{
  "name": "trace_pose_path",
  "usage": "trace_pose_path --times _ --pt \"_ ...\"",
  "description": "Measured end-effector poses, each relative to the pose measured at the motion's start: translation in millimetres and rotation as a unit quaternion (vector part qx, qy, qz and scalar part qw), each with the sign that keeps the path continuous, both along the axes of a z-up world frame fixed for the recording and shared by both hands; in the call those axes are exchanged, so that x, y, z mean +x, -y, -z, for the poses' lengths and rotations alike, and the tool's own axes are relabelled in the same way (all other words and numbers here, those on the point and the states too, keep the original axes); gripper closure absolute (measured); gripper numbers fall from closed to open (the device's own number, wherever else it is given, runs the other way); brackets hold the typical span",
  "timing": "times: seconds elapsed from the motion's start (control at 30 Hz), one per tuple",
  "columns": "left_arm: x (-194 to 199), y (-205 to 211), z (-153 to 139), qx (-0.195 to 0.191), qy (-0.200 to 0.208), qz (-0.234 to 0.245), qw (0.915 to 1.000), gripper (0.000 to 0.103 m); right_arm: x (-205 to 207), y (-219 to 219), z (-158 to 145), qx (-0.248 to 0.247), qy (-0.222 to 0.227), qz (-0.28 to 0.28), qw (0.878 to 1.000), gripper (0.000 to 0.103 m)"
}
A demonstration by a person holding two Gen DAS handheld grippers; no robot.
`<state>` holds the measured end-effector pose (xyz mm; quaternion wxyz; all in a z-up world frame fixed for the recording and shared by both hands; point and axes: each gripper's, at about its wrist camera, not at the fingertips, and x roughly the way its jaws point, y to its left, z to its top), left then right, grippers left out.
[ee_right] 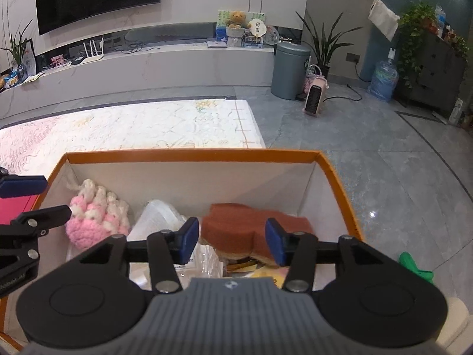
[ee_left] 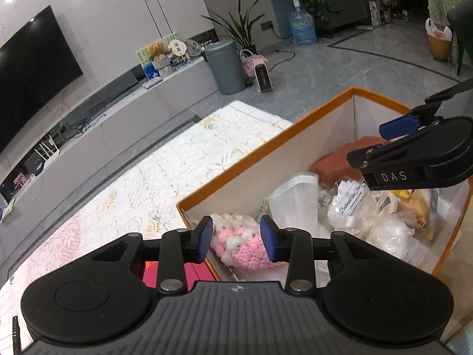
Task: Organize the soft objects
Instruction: 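Open both tools to drop the knitted item and sponge into the box, then move both tools back over the brown towel and orange crocheted ball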
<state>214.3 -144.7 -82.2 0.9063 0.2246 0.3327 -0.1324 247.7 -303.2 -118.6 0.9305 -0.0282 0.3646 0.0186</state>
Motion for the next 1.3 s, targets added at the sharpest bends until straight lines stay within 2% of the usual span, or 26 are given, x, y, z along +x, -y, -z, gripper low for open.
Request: trace_pose_path --times 0.23,0.43,0.7,0.97,1.3 --pt "-17.8 -7.9 -18.1 -0.022 0.025 -0.004 0.9994 0.058 -16.0 -4.4 -14.8 0.005 0.01 0.002 1.0 0.051" --pt "-32.7 -20.0 -34.2 -0.068 0.031 -0.008 0.9972 0.058 -38.1 -17.2 -27.9 0.016 0.023 -0.005 1.0 0.05" --pt "-59.0 -36.2 -49.1 -0.088 0.052 -0.012 0.9947 0.058 -75.1 -41.4 -40.4 0.031 0.04 -0.014 0.999 0.05" --pt "-84.2 -69.4 -56.1 -0.107 0.083 -0.044 0.9897 0.058 -114.5 -78.2 -47.8 0.058 0.055 -0.034 0.996 0.05" --pt "-113.6 -129.3 -52.4 -0.126 0.081 -0.103 0.9834 0.058 -142.5 -136.4 -46.1 0.068 0.05 -0.081 0.993 0.05"
